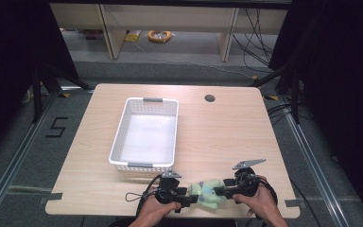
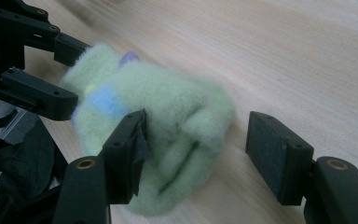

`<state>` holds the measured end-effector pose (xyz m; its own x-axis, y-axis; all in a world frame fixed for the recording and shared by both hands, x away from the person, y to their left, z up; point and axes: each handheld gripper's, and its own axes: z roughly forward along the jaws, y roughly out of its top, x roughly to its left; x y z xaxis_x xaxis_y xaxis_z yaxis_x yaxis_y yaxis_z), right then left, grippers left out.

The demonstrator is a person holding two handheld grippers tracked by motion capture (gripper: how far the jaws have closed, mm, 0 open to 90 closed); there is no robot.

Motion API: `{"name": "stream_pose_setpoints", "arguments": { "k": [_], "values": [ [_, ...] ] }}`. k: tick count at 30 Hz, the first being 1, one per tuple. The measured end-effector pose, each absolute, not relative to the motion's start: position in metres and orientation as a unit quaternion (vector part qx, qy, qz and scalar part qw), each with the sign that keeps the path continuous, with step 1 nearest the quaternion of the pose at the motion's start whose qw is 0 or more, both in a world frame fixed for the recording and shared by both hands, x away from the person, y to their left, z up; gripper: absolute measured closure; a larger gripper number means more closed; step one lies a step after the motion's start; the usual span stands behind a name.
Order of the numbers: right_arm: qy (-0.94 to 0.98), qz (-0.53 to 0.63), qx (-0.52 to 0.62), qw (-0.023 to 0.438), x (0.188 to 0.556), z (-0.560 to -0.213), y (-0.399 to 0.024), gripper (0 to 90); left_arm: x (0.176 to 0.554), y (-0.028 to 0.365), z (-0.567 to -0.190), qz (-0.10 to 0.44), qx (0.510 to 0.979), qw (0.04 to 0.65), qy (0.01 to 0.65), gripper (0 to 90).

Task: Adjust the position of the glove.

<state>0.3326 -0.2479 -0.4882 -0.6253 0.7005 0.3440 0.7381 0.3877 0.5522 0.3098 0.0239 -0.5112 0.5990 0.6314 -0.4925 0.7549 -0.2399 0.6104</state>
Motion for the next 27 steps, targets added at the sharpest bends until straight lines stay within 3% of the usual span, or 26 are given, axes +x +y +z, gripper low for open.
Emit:
{"name": "stream_pose_setpoints", "arguments": {
  "k": [14, 25, 27],
  "values": [
    [-0.830, -0.348, -0.431, 0.061, 0.330, -0.498, -0.244, 45.6, 0.311, 0.014, -0.512, -0.057, 0.797, 0.422, 0.428, 52.2],
    [-0.825, -0.377, -0.410, 0.097, 0.329, -0.500, -0.244, 63.7, 0.312, 0.015, -0.513, -0.073, 0.798, 0.432, 0.413, 66.3],
    [-0.828, -0.375, -0.410, 0.079, 0.330, -0.501, -0.246, 65.2, 0.312, 0.015, -0.513, -0.074, 0.799, 0.433, 0.410, 67.7]
  ]
}}
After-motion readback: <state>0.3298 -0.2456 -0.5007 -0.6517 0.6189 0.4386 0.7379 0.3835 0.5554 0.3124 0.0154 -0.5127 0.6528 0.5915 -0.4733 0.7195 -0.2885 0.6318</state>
